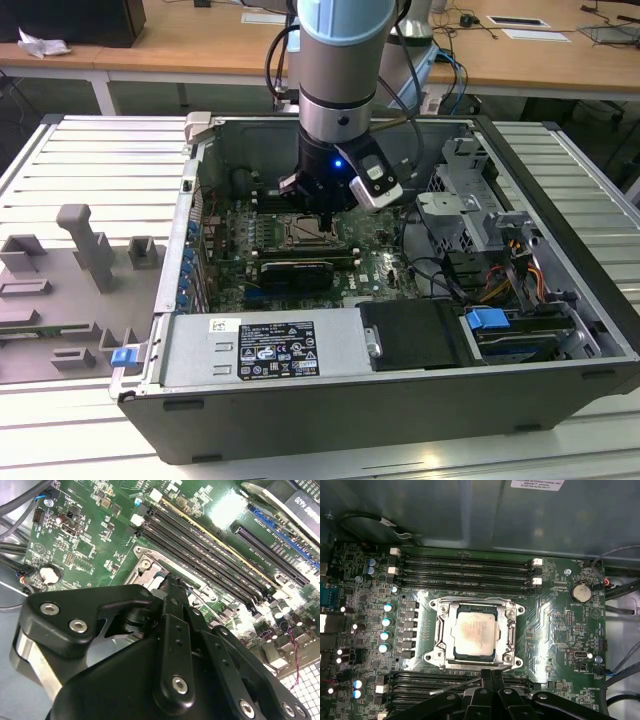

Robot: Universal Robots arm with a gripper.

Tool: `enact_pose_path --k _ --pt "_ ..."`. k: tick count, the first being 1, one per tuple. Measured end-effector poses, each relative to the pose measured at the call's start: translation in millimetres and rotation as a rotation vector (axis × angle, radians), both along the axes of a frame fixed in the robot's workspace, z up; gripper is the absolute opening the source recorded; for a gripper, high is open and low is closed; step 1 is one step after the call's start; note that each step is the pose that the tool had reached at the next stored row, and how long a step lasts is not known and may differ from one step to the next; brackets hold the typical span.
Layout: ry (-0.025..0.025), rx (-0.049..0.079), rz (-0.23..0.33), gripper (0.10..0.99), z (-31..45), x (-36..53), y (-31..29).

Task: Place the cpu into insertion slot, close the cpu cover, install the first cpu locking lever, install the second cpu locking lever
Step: 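Install the second cpu locking lever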

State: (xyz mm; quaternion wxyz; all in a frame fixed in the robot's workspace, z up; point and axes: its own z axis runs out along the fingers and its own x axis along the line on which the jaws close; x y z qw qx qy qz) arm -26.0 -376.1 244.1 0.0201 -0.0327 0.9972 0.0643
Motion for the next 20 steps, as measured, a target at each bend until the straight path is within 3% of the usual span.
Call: enact_pose_path --k 7,10,11,13,20 --pt "0.0 0.001 0.0 0.106 -0.1 -0.3 -0.8" --pt "0.0 0.01 0.0 0.106 -0.3 -0.6 -3.4" --pt "0.0 0.021 0.0 0.106 -0.4 -0.6 -7.0" --pt "0.0 0.028 0.0 0.106 -0.9 -1.6 -10.1" --pt "0.0 0.029 0.0 0.106 -4.4 -9.9 -10.6"
